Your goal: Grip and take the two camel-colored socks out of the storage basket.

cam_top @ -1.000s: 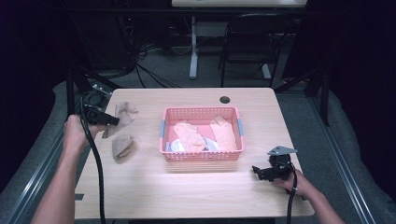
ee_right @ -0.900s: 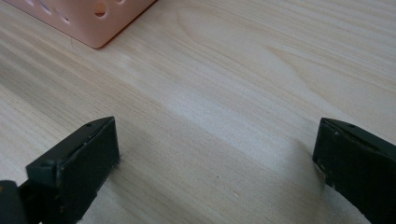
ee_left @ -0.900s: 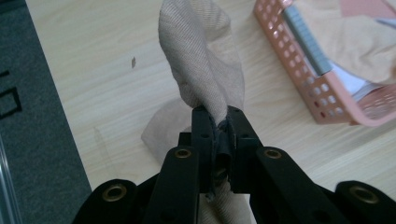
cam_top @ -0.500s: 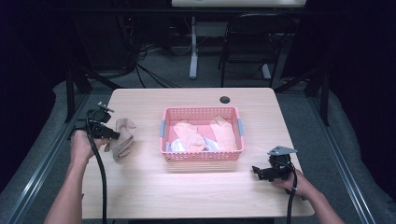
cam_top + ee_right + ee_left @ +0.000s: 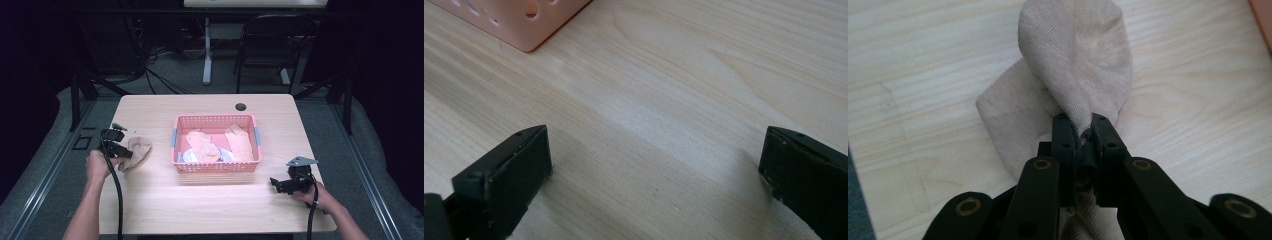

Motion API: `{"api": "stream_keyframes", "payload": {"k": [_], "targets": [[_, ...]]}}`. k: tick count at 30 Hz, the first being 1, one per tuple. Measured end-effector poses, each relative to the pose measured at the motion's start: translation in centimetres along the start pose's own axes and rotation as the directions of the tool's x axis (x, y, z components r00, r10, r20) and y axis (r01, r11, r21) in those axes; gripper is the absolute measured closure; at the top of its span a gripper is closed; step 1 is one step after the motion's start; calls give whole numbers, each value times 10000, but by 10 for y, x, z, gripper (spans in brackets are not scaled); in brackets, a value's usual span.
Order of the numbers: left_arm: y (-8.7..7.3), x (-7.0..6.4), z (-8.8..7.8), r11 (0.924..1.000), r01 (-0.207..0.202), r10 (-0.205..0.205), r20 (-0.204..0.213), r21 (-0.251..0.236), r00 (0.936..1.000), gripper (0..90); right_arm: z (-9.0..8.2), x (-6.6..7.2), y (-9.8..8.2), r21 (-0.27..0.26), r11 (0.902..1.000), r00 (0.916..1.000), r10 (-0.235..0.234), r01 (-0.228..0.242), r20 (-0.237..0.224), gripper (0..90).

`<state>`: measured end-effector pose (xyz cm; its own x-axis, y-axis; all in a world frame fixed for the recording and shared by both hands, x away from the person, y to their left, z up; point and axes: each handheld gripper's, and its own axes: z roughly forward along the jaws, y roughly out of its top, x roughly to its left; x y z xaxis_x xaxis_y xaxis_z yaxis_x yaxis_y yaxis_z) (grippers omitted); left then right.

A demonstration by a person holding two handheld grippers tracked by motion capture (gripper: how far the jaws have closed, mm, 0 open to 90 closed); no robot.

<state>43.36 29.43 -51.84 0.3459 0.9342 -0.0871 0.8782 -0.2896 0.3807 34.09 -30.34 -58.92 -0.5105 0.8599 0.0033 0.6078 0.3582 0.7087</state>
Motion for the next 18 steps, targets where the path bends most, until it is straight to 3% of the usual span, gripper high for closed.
{"api": "stream_keyframes", "payload": {"k": [3, 5, 10, 13, 14, 18], "targets": [[-2, 1, 4, 9997, 206, -206, 22, -118, 9998, 781, 0, 0, 0, 1, 10000, 10000, 1, -1, -4, 0], [-3, 1, 1, 9994, 233, -228, 175, -239, 9996, 685, 0, 0, 0, -1, 10000, 10000, -2, 2, -2, 0], [-8, 0, -18, 9954, 353, -327, 306, -890, 9990, 325, 0, 0, 0, 0, 10000, 10000, 1, -1, 1, 0], [-17, -3, -29, 9933, 325, -292, 309, -1108, 9991, 194, 0, 0, 0, -23, 10000, 10000, -8, 8, 6, 0], [-22, -5, -32, 9905, 466, -387, 630, -1291, 9973, 148, 0, 0, 0, 1, 10000, 10000, 4, -4, 6, 0], [-40, -10, -40, 9891, 349, -246, 730, -1430, 9970, 40, 0, 0, 0, 34, 10000, 10000, -43, 43, 12, 0]]}}
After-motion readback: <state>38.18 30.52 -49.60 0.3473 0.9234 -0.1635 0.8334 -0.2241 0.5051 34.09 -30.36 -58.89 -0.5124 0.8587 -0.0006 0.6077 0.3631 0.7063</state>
